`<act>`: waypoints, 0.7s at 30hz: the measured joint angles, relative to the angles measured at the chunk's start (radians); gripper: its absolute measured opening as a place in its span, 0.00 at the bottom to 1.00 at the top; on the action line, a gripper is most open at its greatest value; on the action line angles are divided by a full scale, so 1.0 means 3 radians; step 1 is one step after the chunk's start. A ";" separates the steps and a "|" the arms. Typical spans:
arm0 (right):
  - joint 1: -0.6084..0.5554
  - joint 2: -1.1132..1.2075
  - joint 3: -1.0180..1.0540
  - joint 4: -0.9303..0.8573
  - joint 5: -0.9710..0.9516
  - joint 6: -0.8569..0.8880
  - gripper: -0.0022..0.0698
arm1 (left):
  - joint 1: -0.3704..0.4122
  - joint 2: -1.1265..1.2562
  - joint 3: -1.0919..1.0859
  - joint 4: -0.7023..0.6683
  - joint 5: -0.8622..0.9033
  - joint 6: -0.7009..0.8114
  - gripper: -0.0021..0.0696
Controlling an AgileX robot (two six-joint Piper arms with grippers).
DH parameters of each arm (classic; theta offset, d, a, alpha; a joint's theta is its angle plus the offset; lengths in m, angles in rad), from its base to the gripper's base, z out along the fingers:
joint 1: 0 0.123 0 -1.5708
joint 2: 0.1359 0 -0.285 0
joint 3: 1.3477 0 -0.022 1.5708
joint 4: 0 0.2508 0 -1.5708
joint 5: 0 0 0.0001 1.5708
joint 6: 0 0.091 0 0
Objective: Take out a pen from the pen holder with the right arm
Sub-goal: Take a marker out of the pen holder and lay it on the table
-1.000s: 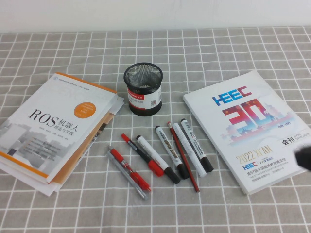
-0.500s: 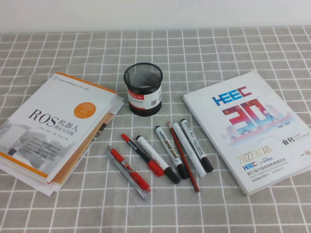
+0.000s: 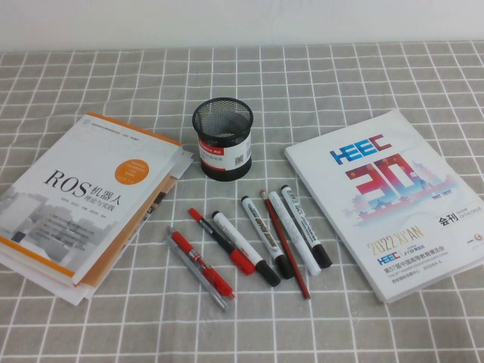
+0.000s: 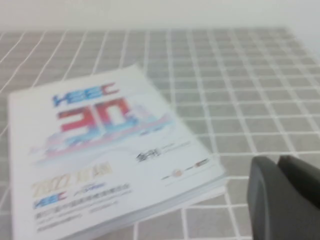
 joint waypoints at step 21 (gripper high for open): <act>-0.0234 -0.0532 0.0266 0.0163 0.0146 0.0012 0.01 | 0.0000 0.0000 0.0000 0.0000 0.0000 0.0000 0.02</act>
